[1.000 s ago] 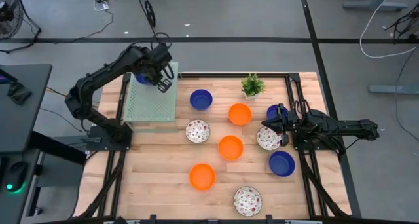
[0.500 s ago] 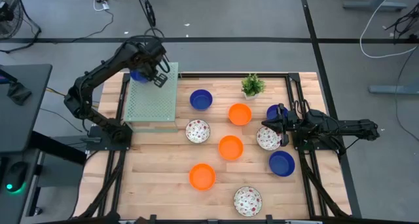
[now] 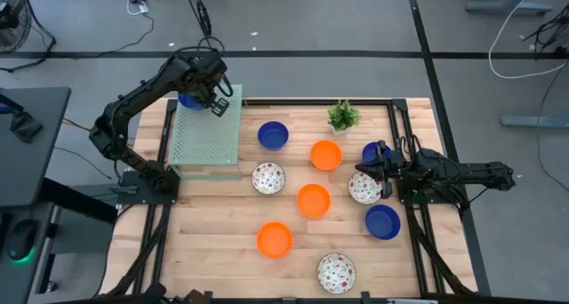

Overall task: Pick & Place Mini bowls
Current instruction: Put the blue bowl on the shelf, then put the white bowl on the shelf

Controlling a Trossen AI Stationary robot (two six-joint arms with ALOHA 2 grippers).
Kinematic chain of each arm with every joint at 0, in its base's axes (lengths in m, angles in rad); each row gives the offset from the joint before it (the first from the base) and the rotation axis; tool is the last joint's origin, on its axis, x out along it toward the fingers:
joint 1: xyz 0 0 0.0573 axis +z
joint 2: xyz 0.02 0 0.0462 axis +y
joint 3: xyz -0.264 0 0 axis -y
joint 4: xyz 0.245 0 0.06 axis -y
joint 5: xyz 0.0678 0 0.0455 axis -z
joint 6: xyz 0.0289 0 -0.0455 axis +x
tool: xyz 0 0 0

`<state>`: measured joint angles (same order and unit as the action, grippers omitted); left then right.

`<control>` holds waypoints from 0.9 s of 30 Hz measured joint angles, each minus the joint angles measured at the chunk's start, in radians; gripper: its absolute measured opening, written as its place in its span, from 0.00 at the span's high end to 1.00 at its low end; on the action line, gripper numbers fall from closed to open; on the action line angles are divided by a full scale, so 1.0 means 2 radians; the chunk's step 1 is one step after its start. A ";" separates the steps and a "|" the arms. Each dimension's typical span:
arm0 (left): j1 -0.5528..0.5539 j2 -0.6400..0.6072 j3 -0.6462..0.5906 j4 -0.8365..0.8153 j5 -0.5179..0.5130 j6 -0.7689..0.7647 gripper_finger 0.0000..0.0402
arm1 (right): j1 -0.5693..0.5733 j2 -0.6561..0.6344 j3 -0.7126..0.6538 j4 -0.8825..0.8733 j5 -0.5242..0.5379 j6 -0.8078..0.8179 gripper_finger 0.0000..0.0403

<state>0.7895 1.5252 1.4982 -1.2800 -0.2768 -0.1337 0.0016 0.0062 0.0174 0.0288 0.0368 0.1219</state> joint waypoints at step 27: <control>0.000 0.017 0.000 -0.030 -0.021 -0.006 0.61 | 0.000 0.000 0.000 0.000 0.000 0.000 0.97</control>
<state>0.7891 1.5601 1.4983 -1.3402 -0.3184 -0.1463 0.0017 0.0062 0.0174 0.0288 0.0368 0.1219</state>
